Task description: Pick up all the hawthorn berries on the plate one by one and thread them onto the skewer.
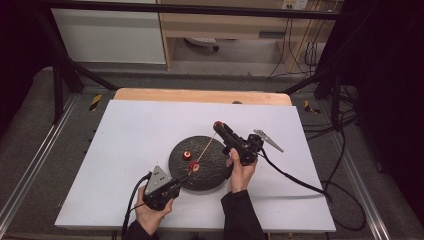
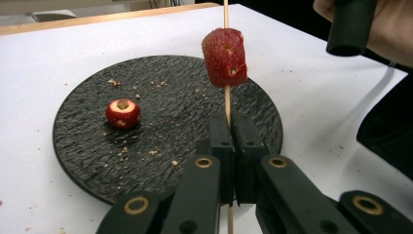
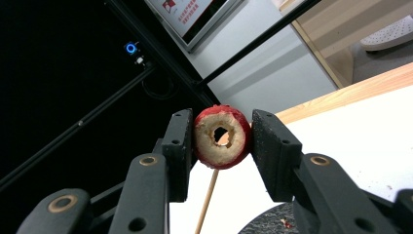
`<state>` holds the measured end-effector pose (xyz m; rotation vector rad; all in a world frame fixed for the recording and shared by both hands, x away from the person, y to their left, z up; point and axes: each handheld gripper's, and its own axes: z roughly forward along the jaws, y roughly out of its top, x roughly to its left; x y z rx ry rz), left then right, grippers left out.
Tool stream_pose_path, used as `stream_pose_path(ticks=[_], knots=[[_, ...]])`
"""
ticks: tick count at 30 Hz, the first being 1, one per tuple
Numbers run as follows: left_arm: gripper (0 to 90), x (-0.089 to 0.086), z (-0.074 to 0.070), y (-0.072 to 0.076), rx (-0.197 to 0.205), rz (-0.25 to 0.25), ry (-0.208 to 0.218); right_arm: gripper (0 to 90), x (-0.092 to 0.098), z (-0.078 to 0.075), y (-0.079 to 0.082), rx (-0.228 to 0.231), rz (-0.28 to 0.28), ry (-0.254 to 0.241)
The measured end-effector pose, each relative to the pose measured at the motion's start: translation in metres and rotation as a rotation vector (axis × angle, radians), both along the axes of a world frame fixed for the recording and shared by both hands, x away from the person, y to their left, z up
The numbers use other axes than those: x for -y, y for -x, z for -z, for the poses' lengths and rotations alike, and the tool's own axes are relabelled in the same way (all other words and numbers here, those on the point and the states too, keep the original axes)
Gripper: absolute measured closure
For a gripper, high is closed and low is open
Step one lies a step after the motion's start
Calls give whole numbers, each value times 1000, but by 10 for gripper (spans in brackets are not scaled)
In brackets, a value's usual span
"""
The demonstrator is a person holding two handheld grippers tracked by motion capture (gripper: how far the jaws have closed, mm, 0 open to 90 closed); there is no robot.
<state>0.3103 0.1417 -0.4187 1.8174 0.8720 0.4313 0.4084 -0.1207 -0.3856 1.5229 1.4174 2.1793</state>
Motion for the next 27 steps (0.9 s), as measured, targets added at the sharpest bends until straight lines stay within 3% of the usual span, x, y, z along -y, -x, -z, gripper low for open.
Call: stream_pose_path(ticks=[16, 27], knots=[[882, 14, 0, -4, 4, -43, 23, 618, -5, 6, 4, -18, 2, -41], [885, 15, -2, -8, -17, -57, 20, 623, -7, 8, 2, -21, 13, -27]])
